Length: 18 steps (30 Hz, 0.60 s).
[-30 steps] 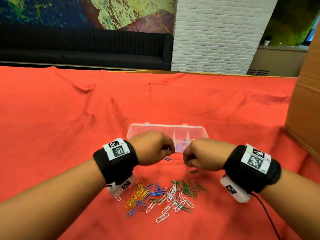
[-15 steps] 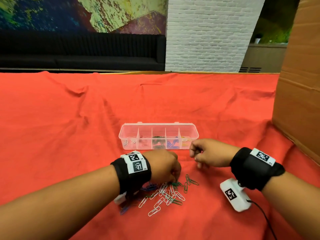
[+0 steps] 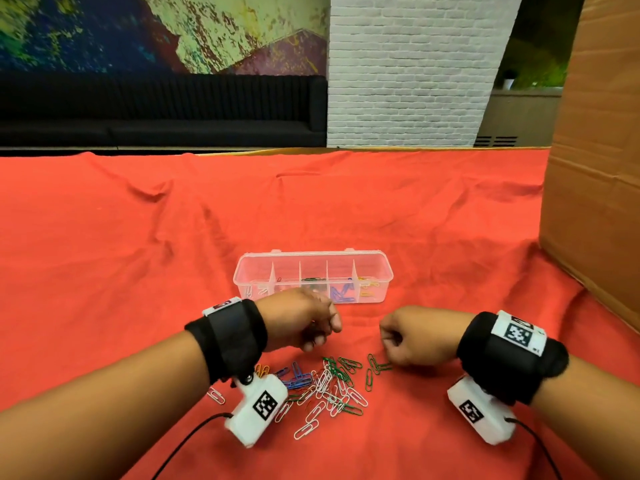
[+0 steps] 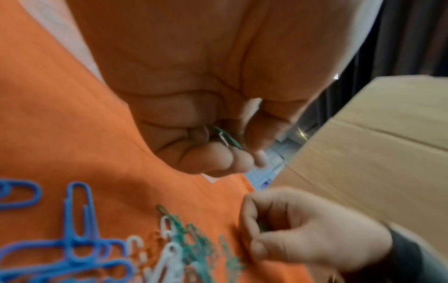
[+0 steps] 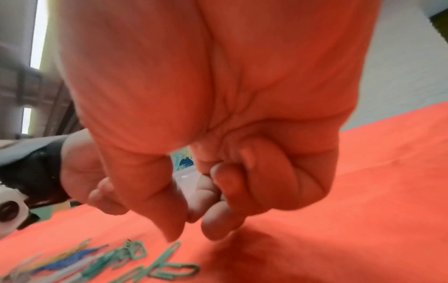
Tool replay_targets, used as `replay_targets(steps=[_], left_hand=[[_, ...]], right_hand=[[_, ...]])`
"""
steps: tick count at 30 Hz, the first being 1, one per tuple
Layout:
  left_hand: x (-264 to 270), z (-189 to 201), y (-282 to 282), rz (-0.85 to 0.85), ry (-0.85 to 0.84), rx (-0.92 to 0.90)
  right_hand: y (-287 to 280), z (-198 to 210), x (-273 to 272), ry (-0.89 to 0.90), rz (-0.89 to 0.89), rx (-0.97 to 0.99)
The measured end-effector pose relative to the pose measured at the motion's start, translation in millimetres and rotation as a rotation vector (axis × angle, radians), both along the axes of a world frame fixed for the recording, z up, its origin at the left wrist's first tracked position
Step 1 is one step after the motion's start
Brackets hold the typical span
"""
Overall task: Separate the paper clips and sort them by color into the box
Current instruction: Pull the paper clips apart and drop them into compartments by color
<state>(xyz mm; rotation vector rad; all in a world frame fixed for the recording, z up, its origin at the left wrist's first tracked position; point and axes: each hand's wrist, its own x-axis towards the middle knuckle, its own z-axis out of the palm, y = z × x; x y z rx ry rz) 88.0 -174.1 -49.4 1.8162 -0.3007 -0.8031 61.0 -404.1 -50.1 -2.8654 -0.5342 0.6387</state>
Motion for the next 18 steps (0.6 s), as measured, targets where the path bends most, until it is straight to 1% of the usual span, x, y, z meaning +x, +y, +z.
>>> replay_targets(steps=[1, 2, 4, 5, 6, 7, 8, 10, 12, 13, 14, 15, 16, 18], left_hand=[[-1.6, 0.2, -2.2, -0.029, -0.045, 0.042], [-3.8, 1.1, -5.2, -0.102, -0.147, 0.139], [-7.4, -0.1, -10.8, -0.311, -0.461, 0.438], [-9.8, -1.4, -14.5, -0.397, -0.622, 0.59], [-13.3, -1.7, -17.3, -0.45, -0.744, 0.71], [-15.5, -2.2, -20.1, -0.478, -0.835, 0.767], [-17.1, -4.1, -22.1, -0.496, -0.892, 0.776], [-17.7, -7.3, -21.9, -0.518, -0.946, 0.765], [-16.7, -9.5, -17.7, -0.515, -0.97, 0.754], [-15.9, -10.2, -14.8, -0.511, -0.955, 0.738], [-15.2, -10.3, -11.7, -0.492, -0.901, 0.706], [-13.1, -10.5, -8.6, -0.455, -0.795, 0.648], [-10.1, -10.1, -6.2, -0.402, -0.645, 0.553], [-0.9, -6.4, 2.0, -0.234, -0.316, 0.303]], right_hand=[[0.5, 0.2, -0.3, 0.006, -0.017, 0.023], [2.5, -0.2, -1.6, 0.013, -0.026, 0.035], [8.1, -4.3, -3.9, -0.003, 0.001, 0.025], [9.9, -5.9, -4.6, -0.028, 0.031, 0.003], [10.7, -6.7, -5.2, -0.047, 0.056, -0.019], [9.8, -7.5, -5.2, -0.05, 0.064, -0.041], [8.5, -7.1, -5.6, -0.044, 0.063, -0.064], [5.6, -6.6, -6.0, -0.033, 0.048, -0.074], [5.0, -7.7, -6.9, -0.028, 0.038, -0.03], [5.5, -8.2, -7.4, -0.033, 0.041, -0.015], [6.1, -8.6, -8.1, -0.046, 0.056, -0.015], [7.3, -8.7, -8.5, -0.065, 0.08, -0.03], [8.2, -8.2, -9.7, -0.084, 0.108, -0.059], [10.2, -7.6, -11.6, -0.102, 0.149, -0.13]])
